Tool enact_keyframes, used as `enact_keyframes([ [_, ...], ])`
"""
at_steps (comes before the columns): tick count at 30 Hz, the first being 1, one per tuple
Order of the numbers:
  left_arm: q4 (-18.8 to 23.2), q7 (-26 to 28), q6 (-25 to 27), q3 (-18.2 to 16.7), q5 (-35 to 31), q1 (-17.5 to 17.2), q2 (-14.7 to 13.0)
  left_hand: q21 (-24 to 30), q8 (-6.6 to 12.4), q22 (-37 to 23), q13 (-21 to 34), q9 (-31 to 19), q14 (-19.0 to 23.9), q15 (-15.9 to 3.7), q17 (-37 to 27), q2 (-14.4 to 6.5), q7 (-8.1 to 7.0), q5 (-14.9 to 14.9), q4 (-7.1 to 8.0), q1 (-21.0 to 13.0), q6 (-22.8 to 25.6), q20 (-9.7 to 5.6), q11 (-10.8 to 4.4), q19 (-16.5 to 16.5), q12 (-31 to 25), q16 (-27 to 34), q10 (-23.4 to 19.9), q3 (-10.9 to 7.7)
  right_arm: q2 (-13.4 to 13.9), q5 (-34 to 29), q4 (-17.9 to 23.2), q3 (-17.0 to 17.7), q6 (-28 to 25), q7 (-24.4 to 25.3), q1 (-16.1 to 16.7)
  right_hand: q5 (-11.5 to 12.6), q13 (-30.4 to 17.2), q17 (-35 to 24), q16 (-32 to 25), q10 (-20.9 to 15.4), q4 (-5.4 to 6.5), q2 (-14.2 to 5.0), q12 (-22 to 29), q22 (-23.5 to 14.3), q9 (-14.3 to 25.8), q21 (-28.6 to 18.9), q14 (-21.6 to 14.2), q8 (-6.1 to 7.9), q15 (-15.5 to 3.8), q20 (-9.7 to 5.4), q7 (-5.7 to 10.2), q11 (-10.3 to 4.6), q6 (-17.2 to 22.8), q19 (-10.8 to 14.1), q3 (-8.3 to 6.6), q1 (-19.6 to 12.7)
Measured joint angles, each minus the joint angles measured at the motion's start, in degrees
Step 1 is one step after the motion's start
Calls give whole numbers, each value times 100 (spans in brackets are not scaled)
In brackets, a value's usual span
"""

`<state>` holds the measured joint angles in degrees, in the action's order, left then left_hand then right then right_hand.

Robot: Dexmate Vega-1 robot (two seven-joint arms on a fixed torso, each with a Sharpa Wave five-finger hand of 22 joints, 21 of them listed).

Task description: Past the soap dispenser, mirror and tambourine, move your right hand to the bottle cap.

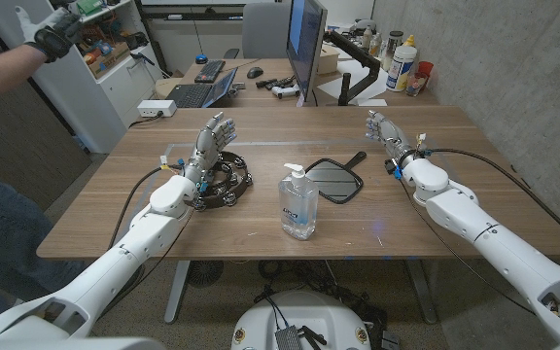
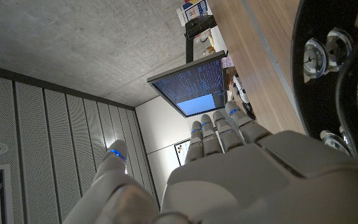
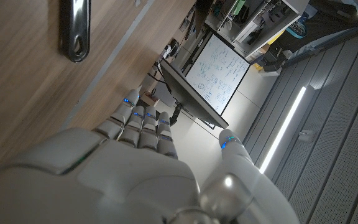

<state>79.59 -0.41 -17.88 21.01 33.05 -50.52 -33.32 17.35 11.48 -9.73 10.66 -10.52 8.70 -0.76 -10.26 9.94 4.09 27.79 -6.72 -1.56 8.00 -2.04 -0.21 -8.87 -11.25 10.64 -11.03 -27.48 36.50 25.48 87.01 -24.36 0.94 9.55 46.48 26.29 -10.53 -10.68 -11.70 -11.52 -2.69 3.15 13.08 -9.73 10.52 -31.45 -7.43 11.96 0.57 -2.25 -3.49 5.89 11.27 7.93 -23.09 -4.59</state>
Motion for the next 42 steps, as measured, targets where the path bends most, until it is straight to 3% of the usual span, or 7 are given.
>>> enact_keyframes([
  [28, 100, 17, 38, 22, -50, -19, -35, -84, 0, 0, 0, 0, 0, 0, 0, -23, 31, 45, -17, -23, 30, -31, 0, -32, 0, 0, 0, 64, 259, -419, 504, -78, -870, 418, -8, 93, 0, 28, 27, -99, -72, -61, 45, 0, 0, 119, -26, 33, -27, 0, 85, -58, 146, 0, 23, -119],
  [42, 299, -12, 134, 22, 16, -121, -105, -106, 0, 1, 1, 0, 0, 0, 0, -30, 31, 84, -48, -75, 30, -31, 0, -31, 0, -1, 0, 95, 414, -527, 707, -79, -1240, 519, -45, 157, 0, 28, 69, -118, -119, -74, 45, 1, -1, 222, 12, 32, -64, 11, 215, -77, 276, -117, 23, -210],
])
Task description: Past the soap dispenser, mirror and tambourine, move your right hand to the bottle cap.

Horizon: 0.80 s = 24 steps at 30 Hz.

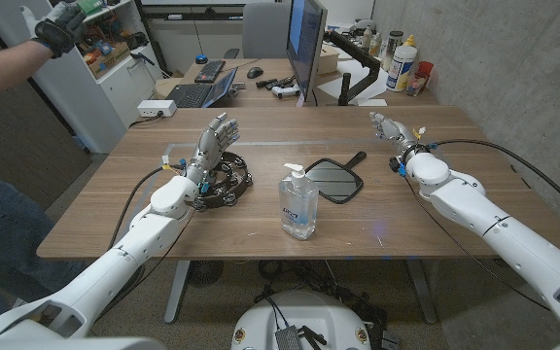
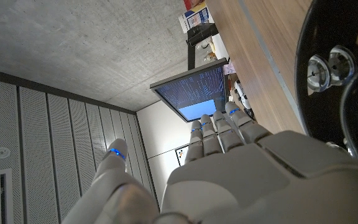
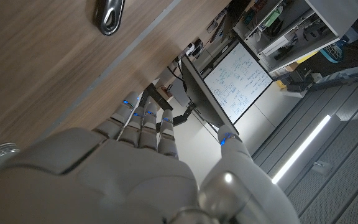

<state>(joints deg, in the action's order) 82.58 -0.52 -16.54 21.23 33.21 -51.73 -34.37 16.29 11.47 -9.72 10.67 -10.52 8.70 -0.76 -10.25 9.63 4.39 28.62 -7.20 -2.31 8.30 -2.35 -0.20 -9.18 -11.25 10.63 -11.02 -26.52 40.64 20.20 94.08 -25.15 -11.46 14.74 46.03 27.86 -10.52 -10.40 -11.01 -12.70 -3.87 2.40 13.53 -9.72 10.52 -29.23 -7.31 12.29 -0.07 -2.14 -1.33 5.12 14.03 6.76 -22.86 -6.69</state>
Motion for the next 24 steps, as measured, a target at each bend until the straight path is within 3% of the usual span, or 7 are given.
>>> enact_keyframes([
  [24, 297, 3, 111, 0, -61, -131, -176, -83, 0, -30, 0, 0, -20, 20, 0, 0, 31, 27, -16, 0, 31, 1, 22, 1, 0, 0, 22, 64, 236, -164, 295, -53, -847, 59, -131, 54, 0, 27, 65, 33, -142, -66, -46, 0, 0, 129, 150, -1, -46, 9, 85, -32, 84, -69, -34, -236],
])
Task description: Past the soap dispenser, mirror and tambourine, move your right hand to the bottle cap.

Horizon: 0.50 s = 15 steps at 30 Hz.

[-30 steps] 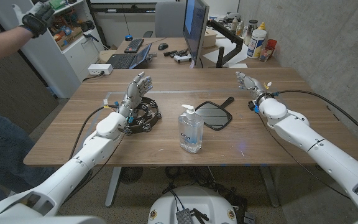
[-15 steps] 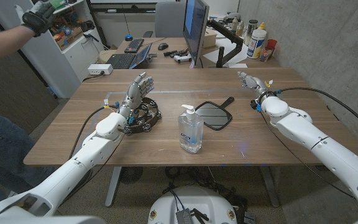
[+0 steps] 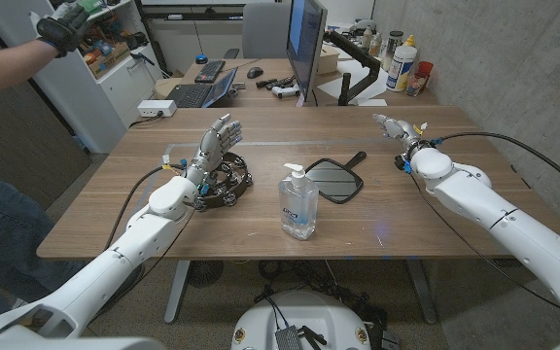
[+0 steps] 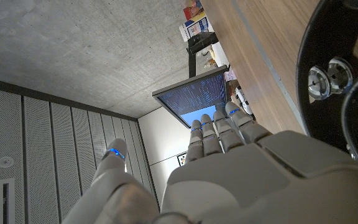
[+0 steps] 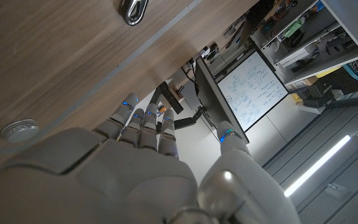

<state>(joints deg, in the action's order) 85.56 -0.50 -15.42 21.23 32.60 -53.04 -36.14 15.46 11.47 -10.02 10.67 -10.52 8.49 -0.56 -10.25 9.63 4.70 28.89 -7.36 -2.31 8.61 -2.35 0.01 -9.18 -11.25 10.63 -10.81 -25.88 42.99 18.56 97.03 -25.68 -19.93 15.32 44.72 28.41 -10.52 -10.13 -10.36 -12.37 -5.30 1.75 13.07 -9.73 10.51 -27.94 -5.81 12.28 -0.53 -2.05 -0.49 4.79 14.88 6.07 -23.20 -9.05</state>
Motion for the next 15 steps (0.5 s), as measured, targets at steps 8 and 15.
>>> enact_keyframes([
  [8, 71, 31, 16, -21, -35, -35, -45, -22, 0, 0, 0, 0, 28, 28, 0, -23, 0, 6, -19, -23, 0, 0, 0, 0, 0, 0, 0, 19, 84, -45, 88, -61, -330, -13, -100, 21, 0, 0, 0, 22, -41, -1, -43, 0, 0, 45, 0, -1, 0, 10, 81, -22, 38, -72, -6, -104],
  [15, 128, 56, 22, -30, -67, -62, -79, -21, 0, 1, 0, 0, 27, 27, 0, -23, 0, 39, -22, -23, 0, 0, 0, 0, 0, 0, 0, 22, 168, -109, 192, -146, -696, -61, -243, 20, 0, 0, 0, 41, -79, -32, -43, 0, 0, 105, -1, -1, 1, -11, 81, -41, 37, -92, -13, -134],
])
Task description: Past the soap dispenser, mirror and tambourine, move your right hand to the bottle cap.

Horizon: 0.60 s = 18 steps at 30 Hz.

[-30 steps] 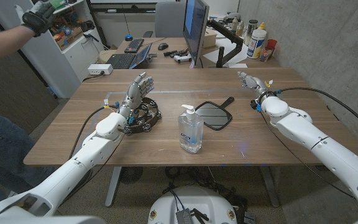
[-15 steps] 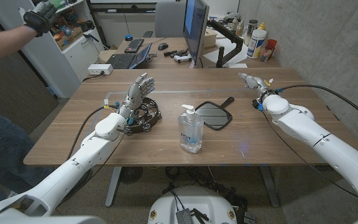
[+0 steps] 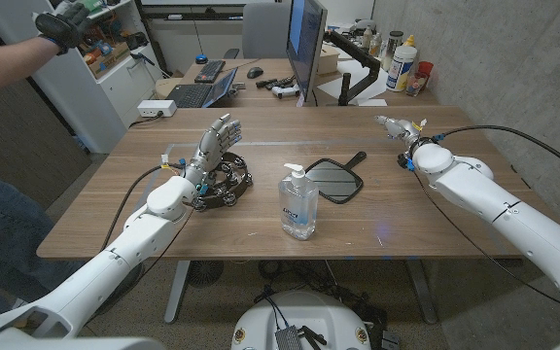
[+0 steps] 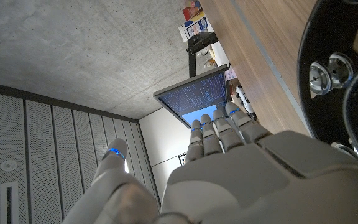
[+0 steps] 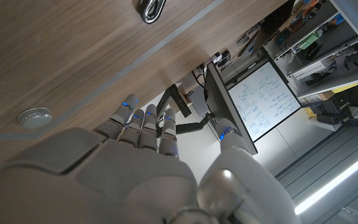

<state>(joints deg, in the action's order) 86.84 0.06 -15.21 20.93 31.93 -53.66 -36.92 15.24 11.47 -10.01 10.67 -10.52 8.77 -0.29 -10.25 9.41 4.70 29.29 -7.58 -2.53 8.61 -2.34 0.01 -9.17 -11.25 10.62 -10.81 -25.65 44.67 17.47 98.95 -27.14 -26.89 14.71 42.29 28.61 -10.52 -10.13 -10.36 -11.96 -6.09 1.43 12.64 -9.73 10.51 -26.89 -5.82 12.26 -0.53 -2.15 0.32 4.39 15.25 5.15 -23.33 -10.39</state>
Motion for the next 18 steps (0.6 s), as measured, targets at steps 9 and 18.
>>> enact_keyframes([
  [9, 50, 19, 3, -3, -27, -33, -22, -22, 0, 0, 0, 0, -32, 31, 0, 0, 0, 0, -3, 0, 0, 0, 0, 0, 0, 0, 0, 3, 75, -52, 78, -81, -420, -61, -135, -2, 0, 0, 0, 0, -24, -30, 0, 0, 0, 22, 31, 0, 31, 0, -1, 0, 0, 0, 24, -30],
  [18, 66, 29, 4, -6, -43, -62, -31, -44, 0, 1, 0, 0, -31, 30, 0, 0, 0, 0, -24, 0, 0, 0, 0, 0, 0, 0, 0, 24, 158, -104, 190, -175, -805, -101, -266, -2, 0, -1, 0, 31, -65, -25, 0, 0, 0, 77, 64, -46, 66, -11, 1, -30, -2, -13, 16, -111],
])
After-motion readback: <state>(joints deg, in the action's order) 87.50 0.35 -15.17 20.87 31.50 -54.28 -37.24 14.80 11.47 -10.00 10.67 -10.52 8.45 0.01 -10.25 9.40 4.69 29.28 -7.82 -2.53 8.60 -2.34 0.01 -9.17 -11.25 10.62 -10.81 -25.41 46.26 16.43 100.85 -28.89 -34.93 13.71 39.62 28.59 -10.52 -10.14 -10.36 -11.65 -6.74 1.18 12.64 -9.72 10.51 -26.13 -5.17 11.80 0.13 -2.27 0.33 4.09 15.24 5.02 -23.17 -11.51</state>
